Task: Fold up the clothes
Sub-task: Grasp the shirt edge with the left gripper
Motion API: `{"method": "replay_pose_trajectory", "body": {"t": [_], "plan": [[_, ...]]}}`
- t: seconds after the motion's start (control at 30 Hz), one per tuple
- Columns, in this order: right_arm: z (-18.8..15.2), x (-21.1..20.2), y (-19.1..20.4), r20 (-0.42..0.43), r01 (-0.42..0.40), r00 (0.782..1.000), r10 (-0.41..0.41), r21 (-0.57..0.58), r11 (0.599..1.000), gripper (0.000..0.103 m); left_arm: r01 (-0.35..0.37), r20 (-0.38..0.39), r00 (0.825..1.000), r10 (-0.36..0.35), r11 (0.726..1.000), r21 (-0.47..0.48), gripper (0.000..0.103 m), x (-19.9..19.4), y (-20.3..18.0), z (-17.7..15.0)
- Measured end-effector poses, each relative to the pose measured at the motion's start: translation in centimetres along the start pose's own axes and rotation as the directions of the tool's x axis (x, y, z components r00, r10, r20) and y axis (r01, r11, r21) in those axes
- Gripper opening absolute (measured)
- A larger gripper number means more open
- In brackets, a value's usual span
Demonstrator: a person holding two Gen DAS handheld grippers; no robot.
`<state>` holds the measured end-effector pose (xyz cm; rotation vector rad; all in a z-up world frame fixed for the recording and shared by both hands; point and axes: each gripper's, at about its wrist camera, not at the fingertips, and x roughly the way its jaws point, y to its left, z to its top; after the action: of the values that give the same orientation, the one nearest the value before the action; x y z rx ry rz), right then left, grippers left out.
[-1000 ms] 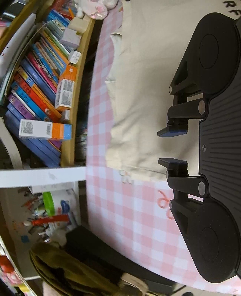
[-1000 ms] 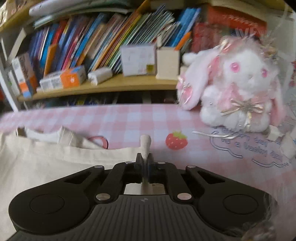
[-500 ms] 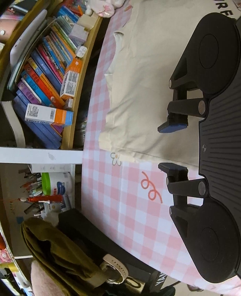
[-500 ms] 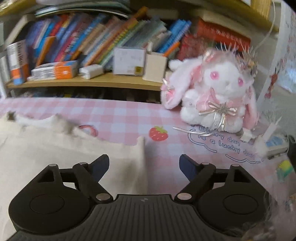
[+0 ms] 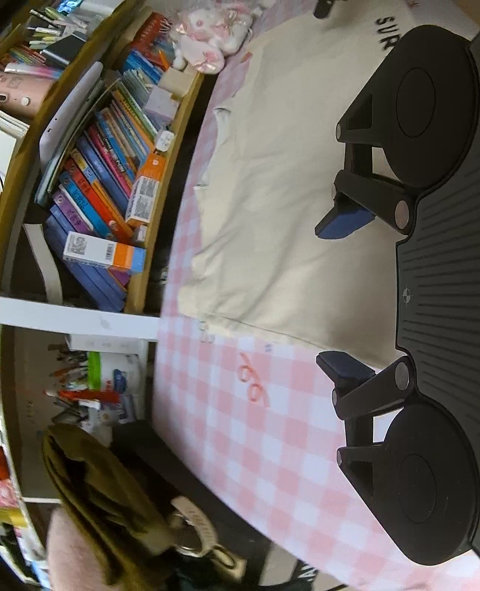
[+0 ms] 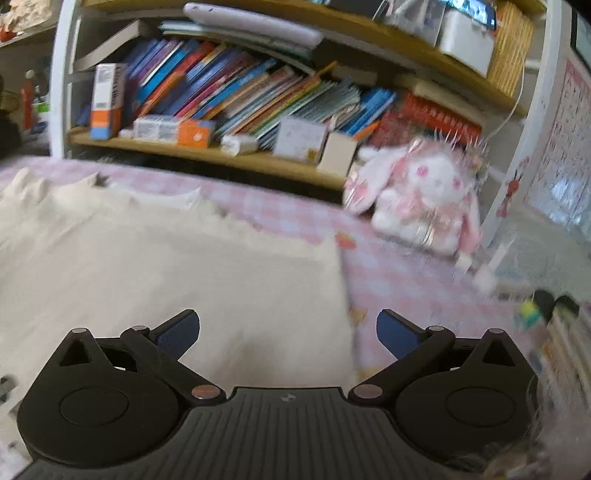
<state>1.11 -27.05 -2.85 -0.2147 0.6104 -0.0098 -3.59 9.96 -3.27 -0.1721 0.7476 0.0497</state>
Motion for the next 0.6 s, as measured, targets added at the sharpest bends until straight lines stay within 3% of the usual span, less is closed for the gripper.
{"method": "replay_pose_trajectory", "body": {"t": [0.37, 0.6], "plan": [[-3.0, -4.0, 3.5, -0.092, -0.071, 0.992, 0.086, 0.157, 0.985, 0.103, 0.044, -0.036, 0.998, -0.047, 0.996, -0.079, 0.071, -2.2, 1.2, -2.3], [-2.4, -5.0, 5.2, -0.093, -0.107, 0.988, 0.122, 0.151, 0.983, 0.103, 0.105, -0.053, 0.991, -0.120, 0.968, -0.228, 0.069, -2.8, 3.0, -2.5]]}}
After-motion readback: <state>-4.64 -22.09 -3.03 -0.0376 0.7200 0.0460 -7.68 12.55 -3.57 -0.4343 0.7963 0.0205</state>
